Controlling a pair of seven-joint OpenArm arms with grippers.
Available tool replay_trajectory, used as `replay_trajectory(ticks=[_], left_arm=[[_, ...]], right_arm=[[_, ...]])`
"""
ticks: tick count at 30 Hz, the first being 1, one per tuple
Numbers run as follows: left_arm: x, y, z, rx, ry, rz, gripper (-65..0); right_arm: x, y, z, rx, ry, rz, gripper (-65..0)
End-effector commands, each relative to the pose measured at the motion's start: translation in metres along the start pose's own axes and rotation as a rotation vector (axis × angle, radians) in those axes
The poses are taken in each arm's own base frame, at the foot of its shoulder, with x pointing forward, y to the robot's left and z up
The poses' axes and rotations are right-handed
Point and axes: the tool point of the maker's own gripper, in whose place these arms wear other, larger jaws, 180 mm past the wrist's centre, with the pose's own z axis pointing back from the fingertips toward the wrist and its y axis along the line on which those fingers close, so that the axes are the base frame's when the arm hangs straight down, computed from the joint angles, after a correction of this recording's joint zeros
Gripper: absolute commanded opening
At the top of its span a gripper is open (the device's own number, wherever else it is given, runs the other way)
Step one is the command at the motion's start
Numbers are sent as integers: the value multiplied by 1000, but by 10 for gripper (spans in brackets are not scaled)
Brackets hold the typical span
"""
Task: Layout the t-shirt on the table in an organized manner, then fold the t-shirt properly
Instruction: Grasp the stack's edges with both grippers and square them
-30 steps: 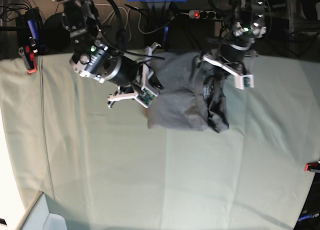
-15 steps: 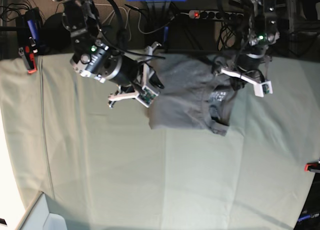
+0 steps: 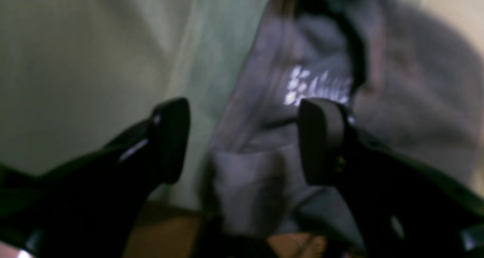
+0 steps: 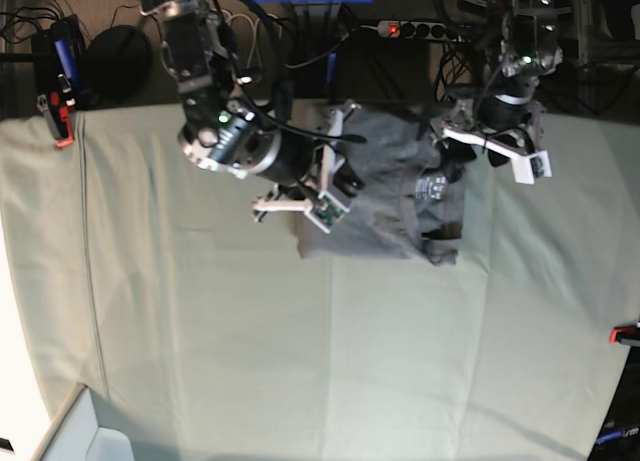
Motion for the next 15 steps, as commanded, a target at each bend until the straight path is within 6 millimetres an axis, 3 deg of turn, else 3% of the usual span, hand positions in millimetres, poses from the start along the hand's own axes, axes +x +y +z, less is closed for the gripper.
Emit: replay_trajectory(ticks=[1,5,10,15], left_arm=[[6,-1,2,-10,-21,12,-190],[10,2,1,-19,-22,12,-178],[11,2,1,-18,-25,17,-178],[17,-1,-2,-25,-40,17,-178]], right_arm=[[19,-3,-4,10,-58,3,-606],[9,-18,-18,15,-12,-9,-609],[-19,-68,-6,-89,26,-110,-609],[-46,-85,1,-123,74,-165,-609]])
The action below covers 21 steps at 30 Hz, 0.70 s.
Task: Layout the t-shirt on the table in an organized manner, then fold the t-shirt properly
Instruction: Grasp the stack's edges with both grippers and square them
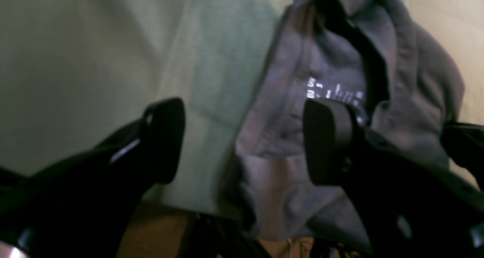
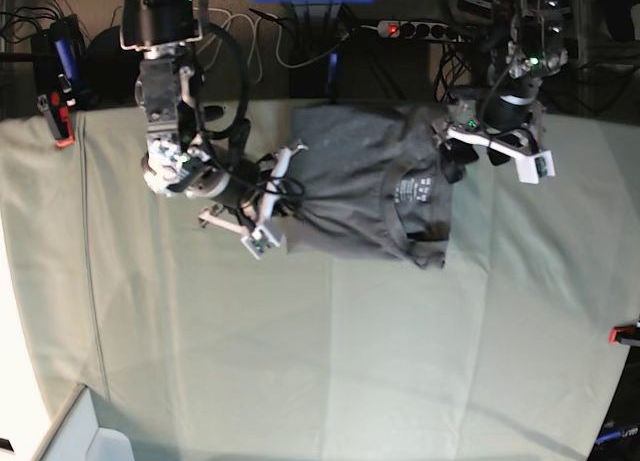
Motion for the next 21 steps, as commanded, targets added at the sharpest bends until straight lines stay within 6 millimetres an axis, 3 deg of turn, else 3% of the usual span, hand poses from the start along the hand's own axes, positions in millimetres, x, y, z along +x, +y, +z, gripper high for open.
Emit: replay_trajectory(ticks=[1,5,10,14,17,21], left_arm=[[18,-4,-1,-13,-54,-9,-178],[20,-7,-2,-20,-59,-10,-178],[27,-12,-7,-33,-71,-10,-178],[14,-16,-19,-41,-32,-7,-178],[7,-14,-32,-34,-5,3,-177],[-12,-27,-46,-59,54,-4,-177]], right_arm=[[10,-1,1,2,-30,7,-609],[3,3,5,3,-27,4,-609],[30,3,26,-40,-111,53,-609],[50,5,48,-77,-174,97,-609],[52,9,56,-87,-186,108,-609],[47,12,57,-84,-179,103,-609]])
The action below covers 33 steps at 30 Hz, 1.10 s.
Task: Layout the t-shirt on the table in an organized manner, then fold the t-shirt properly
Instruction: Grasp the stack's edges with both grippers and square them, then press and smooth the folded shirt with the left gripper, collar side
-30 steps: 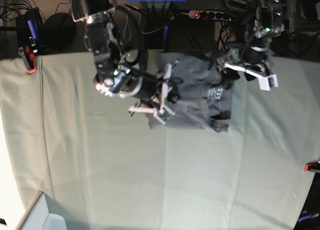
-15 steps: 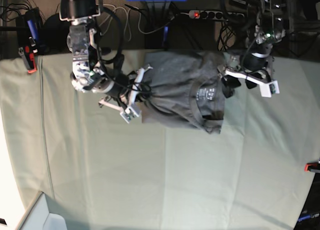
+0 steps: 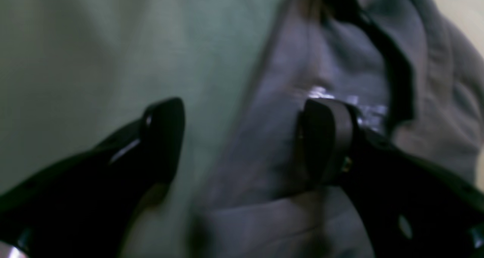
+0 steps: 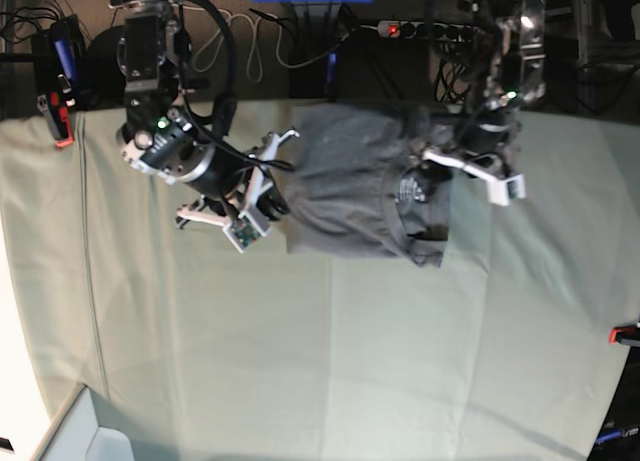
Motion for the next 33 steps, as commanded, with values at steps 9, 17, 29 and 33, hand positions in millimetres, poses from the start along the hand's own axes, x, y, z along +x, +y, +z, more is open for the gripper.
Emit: replay_trajectory(ticks=[9,17,29,33], left_arm=[[-10,-10,-16,-26,39,-15,-183],[-35,-2,-20,-15,108,-44,-279],[-38,-31,-19,-96,123,-131,-416],[-31,-36,-18,-110,106,-142,-519]], right_arm=[[11,2,4,5,-48,4,-609],[10,3,3,7,-44,2,-609],[11,2,3,6,-48,3,-609],[11,2,3,5,-48,5,-609]])
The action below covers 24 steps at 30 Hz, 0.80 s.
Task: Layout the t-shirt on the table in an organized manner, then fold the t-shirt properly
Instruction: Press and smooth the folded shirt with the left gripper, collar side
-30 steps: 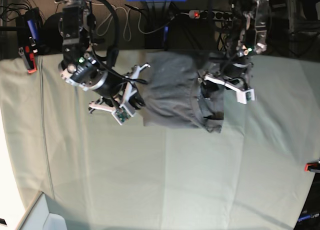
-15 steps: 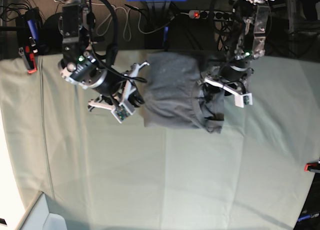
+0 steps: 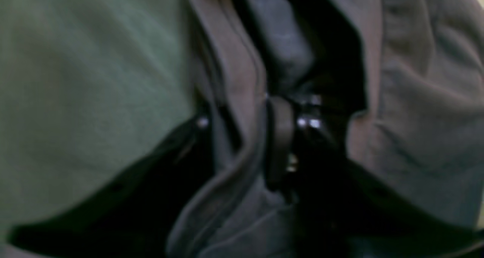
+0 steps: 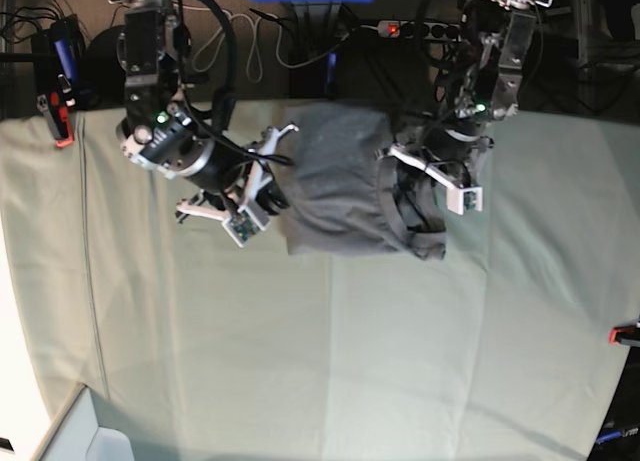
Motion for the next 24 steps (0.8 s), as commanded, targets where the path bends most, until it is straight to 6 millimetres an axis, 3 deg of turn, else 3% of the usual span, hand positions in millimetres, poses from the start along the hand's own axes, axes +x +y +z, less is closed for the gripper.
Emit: replay_trajectory(ticks=[1,2,5,9,13,17,24], left_arm=[[-3,-5,2,-19,20,0,-594],[-4,-4,1,-15,23,0,-650],[0,-5,0,-15,13,-7,-636],[6,-7,-2,-18,3,-16,-648],[30,-6,-10,-19,-27,-81,-648],[49,-28,-19,-83,-32,-314,-648],[75,-90,-30,-248,-74,-827,-648]], right_arm=[[18,-1,2,0,-62,10,-609],[17,-1,2,0,-60,10,-609],[17,-7,4,-14,-65,5,-609],[25,-42,18,-111,-94,-20,-609],[31,-78,34,-212,-120,-48,-609],[29,-107,48,-291,-131,-78,-609],[32,-114,51,-309,-139,-84,-609]])
